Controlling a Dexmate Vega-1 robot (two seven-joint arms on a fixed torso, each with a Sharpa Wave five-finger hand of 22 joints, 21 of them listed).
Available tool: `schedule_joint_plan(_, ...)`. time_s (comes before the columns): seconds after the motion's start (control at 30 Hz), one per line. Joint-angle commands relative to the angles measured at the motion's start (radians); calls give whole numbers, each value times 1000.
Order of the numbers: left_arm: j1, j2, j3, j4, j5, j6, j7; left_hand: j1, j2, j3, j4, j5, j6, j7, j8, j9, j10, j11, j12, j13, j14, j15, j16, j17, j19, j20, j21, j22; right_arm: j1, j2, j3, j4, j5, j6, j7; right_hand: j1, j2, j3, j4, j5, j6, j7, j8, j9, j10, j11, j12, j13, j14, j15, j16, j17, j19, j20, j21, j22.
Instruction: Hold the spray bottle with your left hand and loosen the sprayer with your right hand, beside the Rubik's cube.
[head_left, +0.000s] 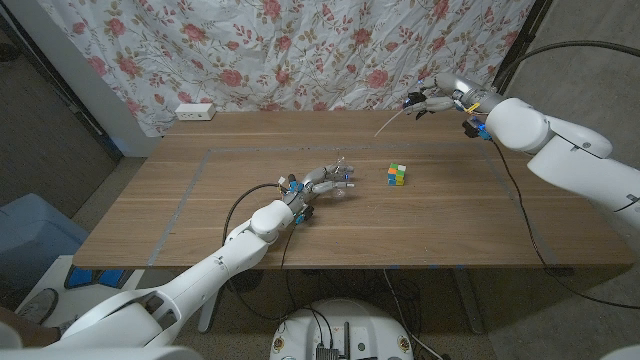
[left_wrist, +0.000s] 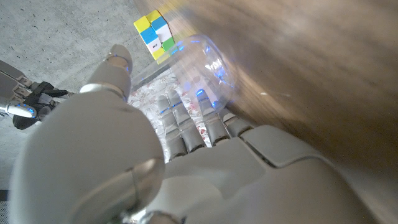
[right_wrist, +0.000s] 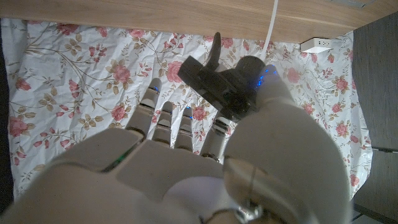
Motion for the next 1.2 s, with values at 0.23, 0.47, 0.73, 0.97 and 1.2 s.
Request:
schedule_joint_plan(0.23,-2,0,5,14,-15,8,-26,2,11,-10,2,-1,20,-25,-35,5,-57,6,-9,-34,-41,-131,-5,-6,-18,11,9,3,-43,0,11,10,36,-4,-50,0,12,8,1,4,-2,-7,7,2,9,2,-4,3,8,0,7,6,7,-7,-2,0)
schedule_joint_plan(0.47,-3,6,8,8,-20,15,-42,1,9,-16,4,1,-7,-51,-85,6,-113,9,-12,-71,-87,-117,-7,-7,-28,19,10,3,-49,-1,13,13,45,-1,-58,1,13,9,1,4,-4,-7,8,0,9,1,-5,3,9,1,7,7,7,-7,-2,0)
schedule_joint_plan(0.73,-1,19,12,-10,-11,28,-46,-4,0,-27,5,1,-42,-84,-162,5,-181,13,-10,-131,-146,-101,-7,-10,-33,17,12,3,-56,-5,15,17,55,11,-63,1,14,9,1,5,-5,-5,8,-1,9,0,-6,4,9,0,8,8,7,-7,-2,0)
schedule_joint_plan(0.97,-2,30,15,-23,-9,43,-57,-4,-10,-33,4,2,-60,-85,-202,4,-223,13,-11,-163,-183,-94,-9,-11,-40,18,11,3,-61,-6,16,18,58,13,-70,2,14,9,0,5,-6,-5,9,-2,9,1,-6,4,9,-1,7,8,8,-7,-2,0)
schedule_joint_plan(1.2,-6,37,18,-30,-12,56,-71,13,-23,-35,1,-3,-117,-85,-269,5,-289,30,-13,-205,-252,-77,-13,-12,-49,15,11,2,-66,-5,18,19,66,15,-74,1,15,9,1,5,-8,-5,9,-3,10,1,-7,4,9,-2,8,8,8,-7,-2,0)
